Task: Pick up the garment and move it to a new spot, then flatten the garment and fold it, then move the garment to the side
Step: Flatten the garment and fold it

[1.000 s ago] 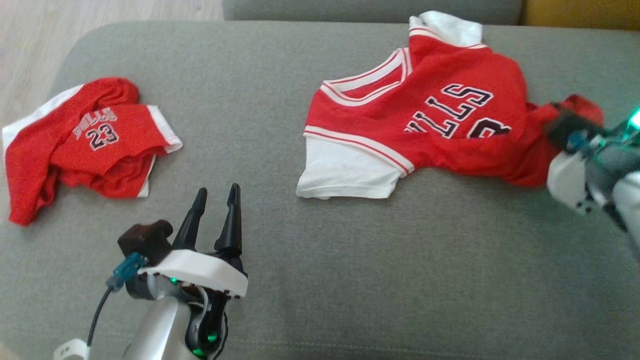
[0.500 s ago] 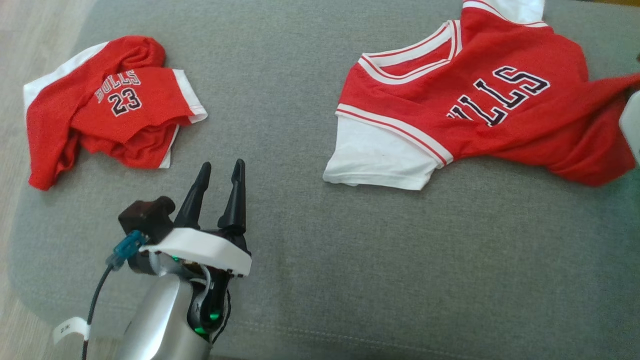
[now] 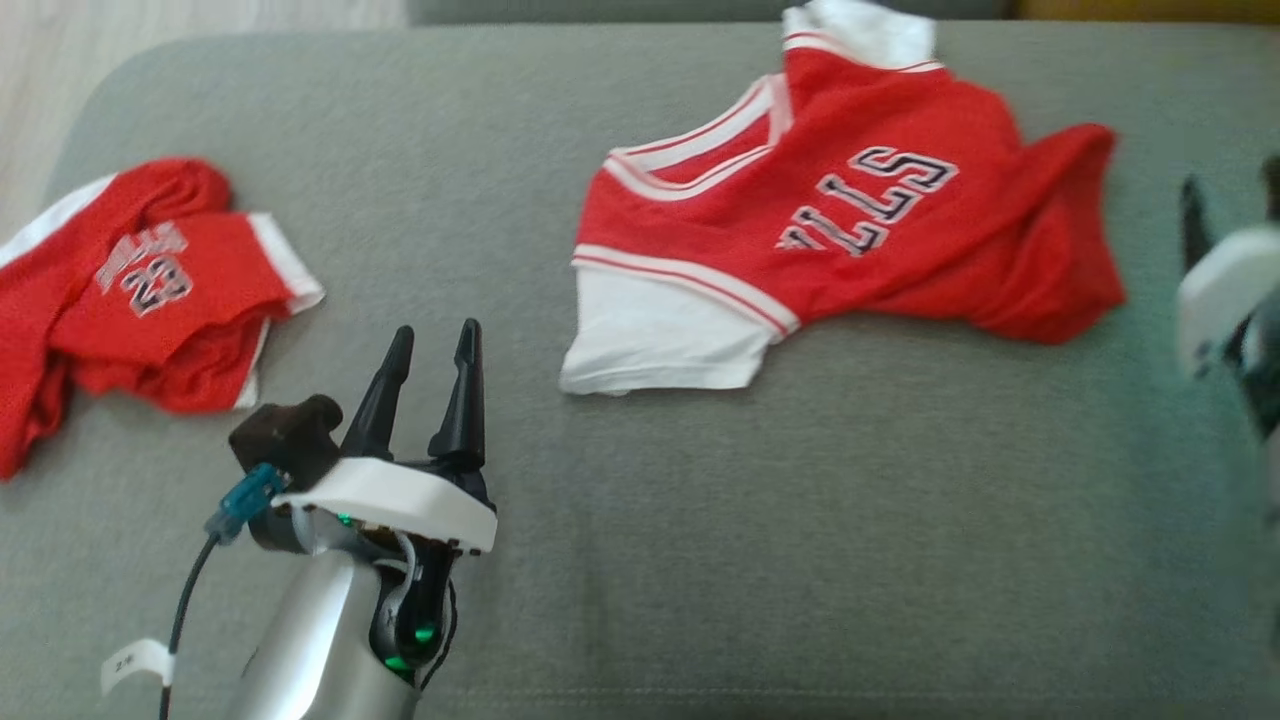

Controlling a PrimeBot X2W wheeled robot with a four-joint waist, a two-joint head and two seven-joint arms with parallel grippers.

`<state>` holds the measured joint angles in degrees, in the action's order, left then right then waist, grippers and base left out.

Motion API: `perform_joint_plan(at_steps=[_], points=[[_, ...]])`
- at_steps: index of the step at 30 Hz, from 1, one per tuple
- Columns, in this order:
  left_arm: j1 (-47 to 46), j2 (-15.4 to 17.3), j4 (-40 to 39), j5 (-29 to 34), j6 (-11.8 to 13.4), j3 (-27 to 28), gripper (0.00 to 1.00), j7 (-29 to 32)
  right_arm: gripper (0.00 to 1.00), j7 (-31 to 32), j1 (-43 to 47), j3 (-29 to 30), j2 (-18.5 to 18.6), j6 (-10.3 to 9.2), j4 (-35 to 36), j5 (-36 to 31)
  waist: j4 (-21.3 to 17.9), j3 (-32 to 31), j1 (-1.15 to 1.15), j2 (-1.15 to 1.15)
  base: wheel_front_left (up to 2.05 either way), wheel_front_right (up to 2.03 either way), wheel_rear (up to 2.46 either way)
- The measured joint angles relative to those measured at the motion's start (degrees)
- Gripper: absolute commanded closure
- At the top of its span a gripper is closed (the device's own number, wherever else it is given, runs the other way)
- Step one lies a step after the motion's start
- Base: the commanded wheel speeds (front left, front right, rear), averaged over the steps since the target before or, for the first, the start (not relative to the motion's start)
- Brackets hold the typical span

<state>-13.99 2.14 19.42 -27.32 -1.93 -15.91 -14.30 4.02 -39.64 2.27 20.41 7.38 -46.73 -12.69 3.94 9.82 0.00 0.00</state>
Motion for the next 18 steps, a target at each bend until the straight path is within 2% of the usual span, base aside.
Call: perform_joint_plan(at_steps=[4,9,14,18], points=[[1.4,0.0,-0.4,0.1,0.4,0.1,0.00,0.0,0.00,-3.2,8.9,6.5,-6.4,0.01,6.5,1.6,-2.6,-1.6,0.00,0.00,0.00,0.00,0.00],[2.4,0.0,-0.4,1.0,0.4,0.3,0.00,0.0,0.00,-6.3,18.6,9.8,-14.2,0.01,17.0,4.7,-5.4,-2.8,0.00,0.00,0.00,0.00,0.00],[2.3,0.0,0.2,1.7,0.3,0.5,0.00,0.0,0.00,-7.7,25.8,10.6,-16.7,0.00,26.5,6.8,-7.1,-2.8,0.00,0.00,0.00,0.00,0.00],[2.3,0.0,1.1,2.0,0.3,0.8,0.00,0.0,0.00,-7.8,27.5,10.1,-17.0,0.00,30.0,7.6,-7.8,-2.6,0.00,0.00,0.00,0.00,0.00]])
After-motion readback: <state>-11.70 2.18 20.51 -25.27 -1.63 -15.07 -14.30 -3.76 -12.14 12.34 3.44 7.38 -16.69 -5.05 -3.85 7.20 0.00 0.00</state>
